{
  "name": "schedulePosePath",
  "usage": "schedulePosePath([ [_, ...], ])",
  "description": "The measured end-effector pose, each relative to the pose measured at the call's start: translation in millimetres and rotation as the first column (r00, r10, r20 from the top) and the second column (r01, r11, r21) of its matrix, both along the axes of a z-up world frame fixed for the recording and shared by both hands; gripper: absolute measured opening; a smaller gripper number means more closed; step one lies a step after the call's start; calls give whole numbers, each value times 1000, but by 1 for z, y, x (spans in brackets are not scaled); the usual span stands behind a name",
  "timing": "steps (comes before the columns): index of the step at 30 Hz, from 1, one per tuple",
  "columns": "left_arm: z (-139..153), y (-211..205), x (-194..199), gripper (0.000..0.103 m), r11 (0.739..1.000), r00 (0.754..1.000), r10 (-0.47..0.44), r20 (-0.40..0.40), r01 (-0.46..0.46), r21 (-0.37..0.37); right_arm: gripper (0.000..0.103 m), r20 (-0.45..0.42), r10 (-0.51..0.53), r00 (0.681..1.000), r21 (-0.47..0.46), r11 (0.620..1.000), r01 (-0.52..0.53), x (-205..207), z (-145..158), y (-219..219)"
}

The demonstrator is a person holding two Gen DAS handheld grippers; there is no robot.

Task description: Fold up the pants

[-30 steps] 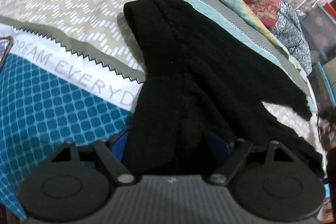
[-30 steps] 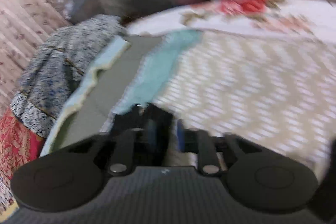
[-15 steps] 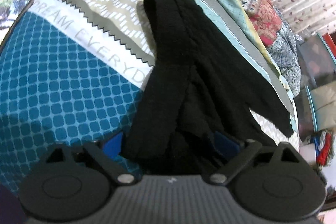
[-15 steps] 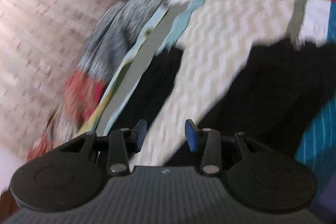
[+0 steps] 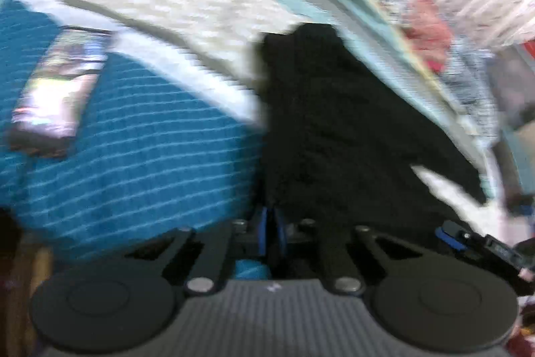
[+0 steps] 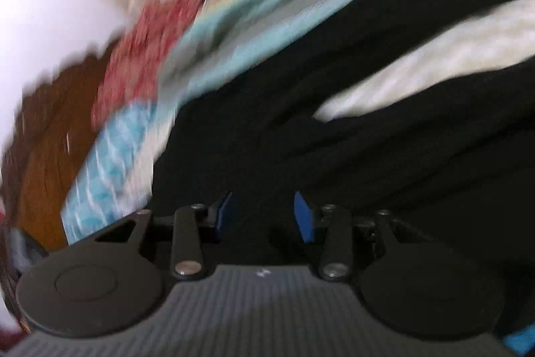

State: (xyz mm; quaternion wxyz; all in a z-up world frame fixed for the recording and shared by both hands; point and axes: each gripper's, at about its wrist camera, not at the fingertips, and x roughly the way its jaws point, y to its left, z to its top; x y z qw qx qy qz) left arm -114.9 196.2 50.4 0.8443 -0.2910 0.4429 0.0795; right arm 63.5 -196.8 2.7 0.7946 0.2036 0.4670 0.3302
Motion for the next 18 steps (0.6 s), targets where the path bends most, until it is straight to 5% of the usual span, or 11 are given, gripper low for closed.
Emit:
schedulePosePath([
  [3, -12, 8, -6, 14, 997, 995, 66, -70, -63, 43, 44, -61, 21, 998, -33, 999, -24, 3, -26, 22],
  [6, -5, 25, -4, 19, 996, 996, 90, -25, -90, 14, 45, -63, 36, 997, -4, 999, -36, 10, -17, 17],
  [10, 32, 24, 46, 29, 972, 999, 24, 39, -32, 232, 45, -30, -47, 998, -6, 999, 47, 16, 2, -22],
  [13, 55, -3, 107, 54, 875, 991, -125, 54, 85, 476, 45, -21, -154, 988, -29, 988, 153, 42, 16, -55],
  [14, 60, -14, 127, 55, 833, 983, -176, 52, 120, 540, 45, -15, -193, 981, -47, 980, 192, 51, 21, -64],
  [18, 61, -61, 206, 68, 682, 933, -361, 5, 260, 684, 48, 29, -374, 927, -110, 920, 375, 99, 44, -107],
])
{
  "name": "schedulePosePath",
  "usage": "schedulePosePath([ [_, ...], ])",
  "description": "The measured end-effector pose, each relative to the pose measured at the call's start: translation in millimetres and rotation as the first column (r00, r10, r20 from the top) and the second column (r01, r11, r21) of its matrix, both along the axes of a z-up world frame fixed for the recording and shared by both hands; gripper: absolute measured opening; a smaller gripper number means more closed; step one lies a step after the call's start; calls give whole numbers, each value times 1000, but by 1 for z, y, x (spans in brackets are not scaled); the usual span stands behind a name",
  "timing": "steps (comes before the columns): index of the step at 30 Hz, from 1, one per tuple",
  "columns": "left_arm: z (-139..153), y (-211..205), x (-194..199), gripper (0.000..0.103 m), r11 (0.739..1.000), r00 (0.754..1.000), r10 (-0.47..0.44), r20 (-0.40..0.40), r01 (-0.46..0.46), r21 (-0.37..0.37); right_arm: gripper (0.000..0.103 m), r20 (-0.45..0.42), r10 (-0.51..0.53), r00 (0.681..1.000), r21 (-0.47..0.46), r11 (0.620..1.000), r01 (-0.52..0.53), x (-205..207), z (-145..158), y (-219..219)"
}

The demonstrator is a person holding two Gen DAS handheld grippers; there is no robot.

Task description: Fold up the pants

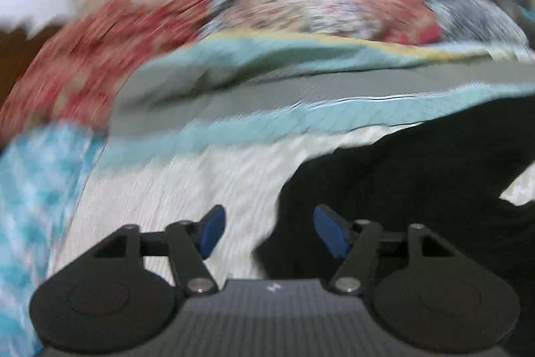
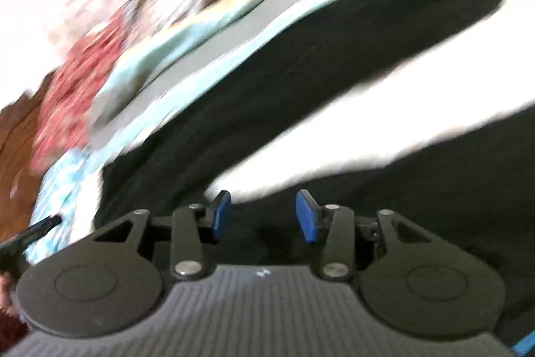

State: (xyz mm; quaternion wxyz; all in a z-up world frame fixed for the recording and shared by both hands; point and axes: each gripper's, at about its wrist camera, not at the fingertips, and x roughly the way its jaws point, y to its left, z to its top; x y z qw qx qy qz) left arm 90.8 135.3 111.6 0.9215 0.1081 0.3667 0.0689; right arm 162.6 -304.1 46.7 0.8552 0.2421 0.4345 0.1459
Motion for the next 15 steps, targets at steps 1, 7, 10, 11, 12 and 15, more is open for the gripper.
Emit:
schedulePosePath([
  [1, -4, -13, 12, 72, 999, 1000, -28, -3, 28, 39, 49, 6, -65, 998, 1, 998, 65, 18, 5, -14],
  [7, -58, -38, 71, 73, 983, 988, -114, -101, 127, 133, 56, 4, -391, 920, 24, 920, 391, 135, 20, -75],
  [10, -83, -33, 79, 63, 979, 979, -130, -159, 152, 134, 69, 2, -462, 887, -55, 886, 461, 196, 11, -80],
  [11, -89, -30, 81, 56, 979, 975, -136, -173, 159, 127, 69, 2, -481, 877, -78, 874, 480, 211, 8, -85],
  [12, -93, -30, 81, 44, 979, 972, -149, -183, 171, 115, 69, 4, -500, 866, -114, 860, 497, 229, 2, -86],
  [15, -95, -34, 70, 20, 973, 969, -180, -172, 201, 116, 69, 8, -523, 853, -242, 826, 509, 272, -15, -103],
])
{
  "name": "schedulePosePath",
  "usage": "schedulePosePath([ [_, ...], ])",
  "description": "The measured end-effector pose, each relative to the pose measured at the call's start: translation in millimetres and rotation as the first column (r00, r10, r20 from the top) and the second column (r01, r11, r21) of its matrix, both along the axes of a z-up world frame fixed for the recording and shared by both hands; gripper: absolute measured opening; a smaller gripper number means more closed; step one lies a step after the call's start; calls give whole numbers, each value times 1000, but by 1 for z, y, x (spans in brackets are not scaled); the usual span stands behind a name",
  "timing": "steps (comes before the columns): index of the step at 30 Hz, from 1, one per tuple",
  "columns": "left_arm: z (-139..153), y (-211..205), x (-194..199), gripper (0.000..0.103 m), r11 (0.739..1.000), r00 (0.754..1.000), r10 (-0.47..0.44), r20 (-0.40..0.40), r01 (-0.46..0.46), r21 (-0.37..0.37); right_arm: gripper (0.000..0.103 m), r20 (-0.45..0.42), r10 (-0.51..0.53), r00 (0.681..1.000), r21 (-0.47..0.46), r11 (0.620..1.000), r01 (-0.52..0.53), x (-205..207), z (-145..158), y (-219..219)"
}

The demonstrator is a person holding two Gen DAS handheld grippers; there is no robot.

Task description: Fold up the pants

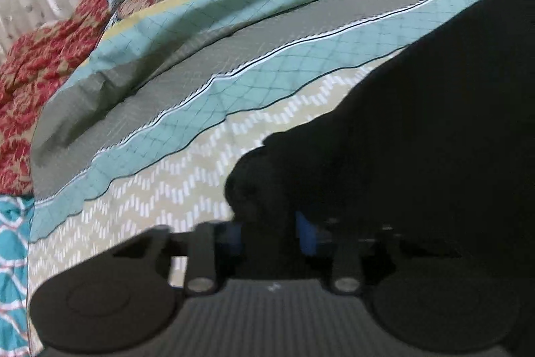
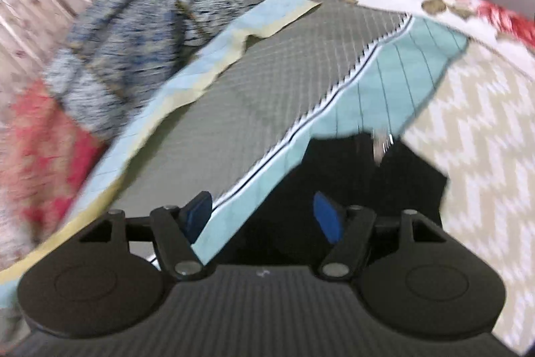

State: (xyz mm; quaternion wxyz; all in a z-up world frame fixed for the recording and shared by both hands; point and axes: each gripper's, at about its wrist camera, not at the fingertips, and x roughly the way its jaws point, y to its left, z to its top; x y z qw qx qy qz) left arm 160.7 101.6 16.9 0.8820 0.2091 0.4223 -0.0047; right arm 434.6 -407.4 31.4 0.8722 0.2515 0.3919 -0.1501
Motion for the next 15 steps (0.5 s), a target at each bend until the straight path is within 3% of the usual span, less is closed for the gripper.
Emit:
schedulePosePath([
  [2, 2, -6, -1, 14, 999, 1000, -11, 19, 10, 30, 69, -87, -6, 996, -55, 998, 1, 6, -16, -10],
  [4, 6, -8, -5, 11, 999, 999, -10, 35, 9, 33, 63, -97, -19, 995, -95, 995, 10, -6, -26, -16],
  [5, 9, -8, -8, 11, 1000, 999, -6, 47, 5, 27, 50, -79, -26, 997, -124, 992, 16, -19, -24, -15],
  [6, 14, -9, -11, 10, 1000, 998, -2, 61, 1, 22, 24, -62, -11, 998, -125, 992, 3, -24, -24, -17],
  [8, 25, -10, -16, 10, 1000, 996, 2, 93, -4, 21, 4, -35, -19, 999, -74, 997, 16, -34, -18, -30],
  [15, 81, -18, -71, 10, 999, 973, 12, 231, -4, -33, 4, 166, -80, 983, 98, 993, 65, -127, 40, -74],
])
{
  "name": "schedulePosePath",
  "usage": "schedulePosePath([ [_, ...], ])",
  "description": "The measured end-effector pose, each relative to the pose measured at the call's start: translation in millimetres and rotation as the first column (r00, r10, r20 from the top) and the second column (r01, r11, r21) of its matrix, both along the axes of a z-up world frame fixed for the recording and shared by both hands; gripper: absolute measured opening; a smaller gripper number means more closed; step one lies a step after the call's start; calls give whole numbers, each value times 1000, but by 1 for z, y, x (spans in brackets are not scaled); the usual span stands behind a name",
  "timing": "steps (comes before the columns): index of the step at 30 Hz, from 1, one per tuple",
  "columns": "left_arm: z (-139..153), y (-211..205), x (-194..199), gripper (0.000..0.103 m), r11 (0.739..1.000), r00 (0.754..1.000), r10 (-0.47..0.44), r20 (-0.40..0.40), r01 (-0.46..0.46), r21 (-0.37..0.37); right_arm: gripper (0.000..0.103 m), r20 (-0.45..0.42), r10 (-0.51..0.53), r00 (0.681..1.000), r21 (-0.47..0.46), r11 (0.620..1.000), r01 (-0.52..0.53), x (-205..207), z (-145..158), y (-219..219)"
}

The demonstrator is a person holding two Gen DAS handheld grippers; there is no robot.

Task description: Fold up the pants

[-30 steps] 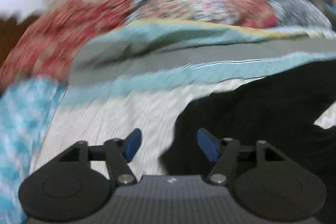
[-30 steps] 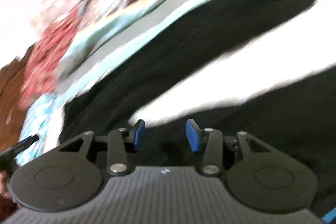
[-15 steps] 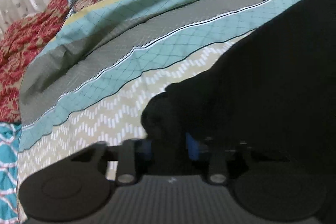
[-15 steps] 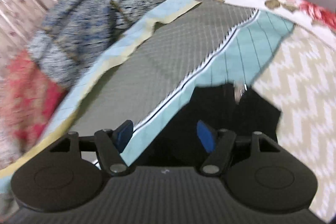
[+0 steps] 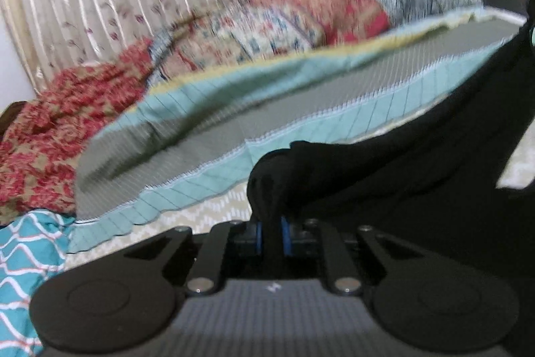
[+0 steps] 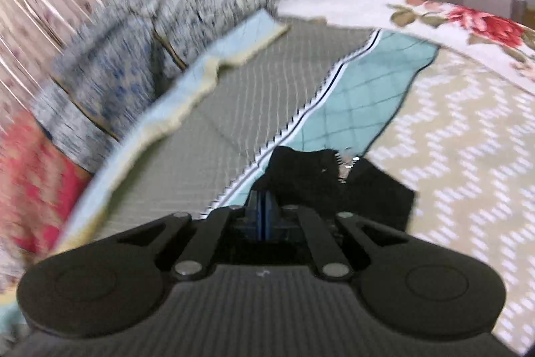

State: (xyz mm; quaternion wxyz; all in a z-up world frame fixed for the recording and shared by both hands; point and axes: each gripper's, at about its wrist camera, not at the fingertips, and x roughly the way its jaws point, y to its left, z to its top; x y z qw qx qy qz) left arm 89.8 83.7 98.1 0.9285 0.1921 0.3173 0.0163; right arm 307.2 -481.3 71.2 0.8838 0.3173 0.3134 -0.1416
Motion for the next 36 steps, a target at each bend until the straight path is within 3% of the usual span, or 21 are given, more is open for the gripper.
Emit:
schedulePosePath([
  [6, 28, -11, -75, 10, 999, 999, -19, 49, 21, -34, 4, 119, -24, 993, 51, 999, 18, -124, 44, -35],
  [13, 26, -21, -165, 10, 996, 999, -6, 36, 9, -94, 4, 174, -67, 982, 95, 994, 51, -261, 39, -59],
  [18, -5, -20, -206, 11, 986, 997, 34, -71, -45, -163, 5, 90, -153, 984, 139, 980, 140, -315, -15, -62],
  [19, -14, -23, -213, 17, 986, 995, 22, -95, -38, -164, 5, 65, -170, 983, 137, 978, 160, -319, -26, -62],
  [22, -39, -36, -225, 29, 996, 987, 23, -162, -37, -85, 18, -51, -217, 975, 81, 972, 221, -322, -49, -59],
  [23, -42, -38, -228, 30, 997, 986, 13, -167, -25, -70, 29, -63, -231, 971, 84, 968, 235, -324, -51, -59],
  [24, -41, -39, -233, 32, 998, 987, 10, -162, -20, -64, 38, -44, -247, 968, 101, 963, 250, -328, -51, -59],
  [26, -32, -34, -244, 37, 995, 989, 16, -146, -31, -99, 40, 11, -265, 964, 111, 959, 262, -335, -42, -57],
  [28, -19, -16, -251, 44, 980, 990, 38, -134, -63, -187, 41, 50, -259, 965, 84, 964, 254, -342, -31, -56],
  [30, -7, 3, -258, 53, 951, 988, 89, -129, -123, -284, 42, 93, -242, 966, 72, 969, 236, -351, -20, -58],
  [32, 6, 27, -265, 57, 897, 978, 176, -115, -207, -390, 43, 127, -225, 966, 66, 974, 218, -358, -15, -55],
  [34, 13, 58, -268, 63, 799, 954, 263, -142, -298, -522, 44, 136, -196, 971, 45, 981, 191, -359, -14, -46],
  [36, 10, 89, -268, 65, 663, 925, 325, -196, -371, -651, 44, 135, -154, 979, 26, 988, 151, -360, -14, -33],
])
